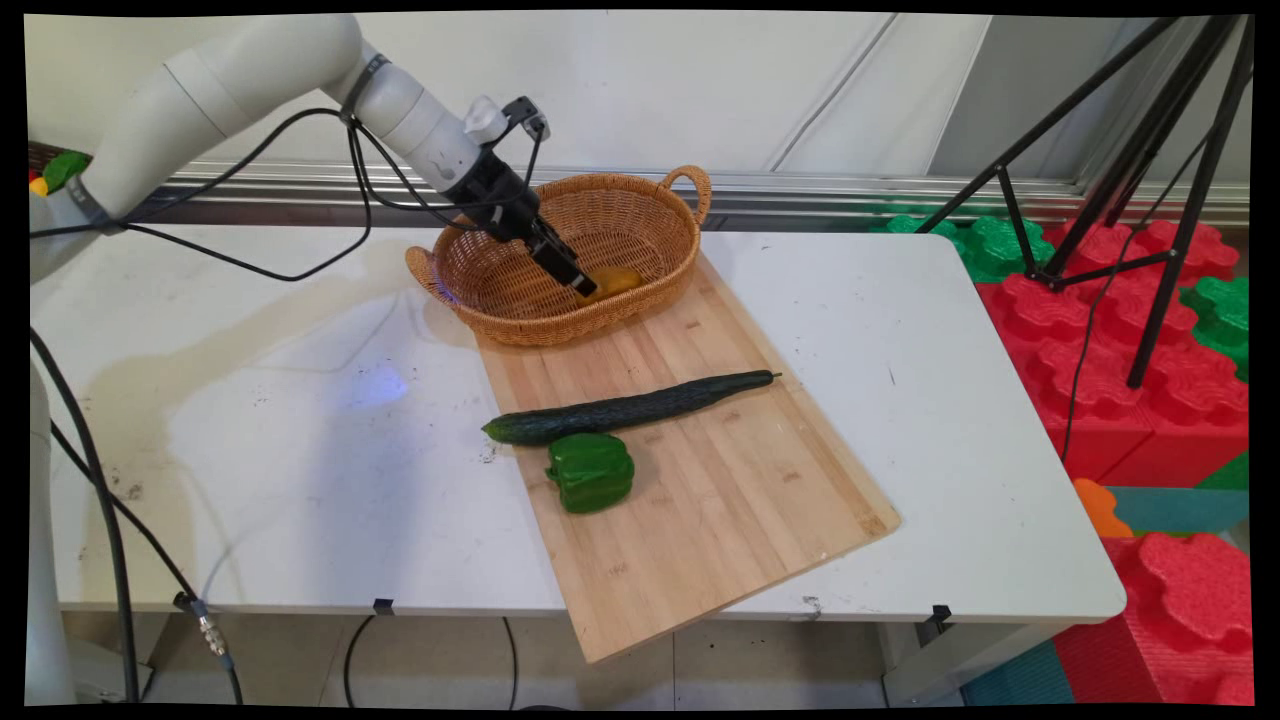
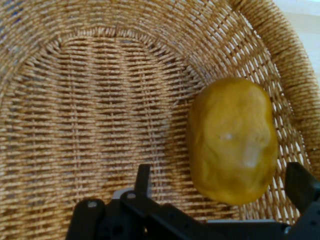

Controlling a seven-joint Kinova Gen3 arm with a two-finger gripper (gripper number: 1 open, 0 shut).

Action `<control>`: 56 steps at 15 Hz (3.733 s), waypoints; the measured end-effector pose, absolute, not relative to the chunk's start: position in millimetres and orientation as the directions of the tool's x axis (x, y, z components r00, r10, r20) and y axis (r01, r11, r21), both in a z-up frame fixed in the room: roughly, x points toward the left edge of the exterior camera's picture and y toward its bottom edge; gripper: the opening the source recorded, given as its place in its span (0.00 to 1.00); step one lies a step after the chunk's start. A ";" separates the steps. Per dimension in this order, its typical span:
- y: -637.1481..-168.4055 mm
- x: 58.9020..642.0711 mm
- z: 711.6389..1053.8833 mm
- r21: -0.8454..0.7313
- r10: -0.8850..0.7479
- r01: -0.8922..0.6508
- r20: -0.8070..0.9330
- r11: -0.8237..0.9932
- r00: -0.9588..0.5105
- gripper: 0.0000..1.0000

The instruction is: Pick up the potato from the vegetable basket, then place the picked object on the cutting board

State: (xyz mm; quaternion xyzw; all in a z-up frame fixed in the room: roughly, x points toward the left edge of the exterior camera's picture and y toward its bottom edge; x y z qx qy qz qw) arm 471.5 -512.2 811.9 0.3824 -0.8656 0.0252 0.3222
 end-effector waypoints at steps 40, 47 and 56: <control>-461.1 498.2 874.7 0.234 -0.626 -0.658 0.633 0.716 -0.456 0.00; -417.0 482.8 922.1 0.189 -0.567 -0.622 0.660 0.760 -0.493 0.00; -381.4 420.1 941.0 0.143 -0.465 -0.512 0.666 0.847 -0.583 0.00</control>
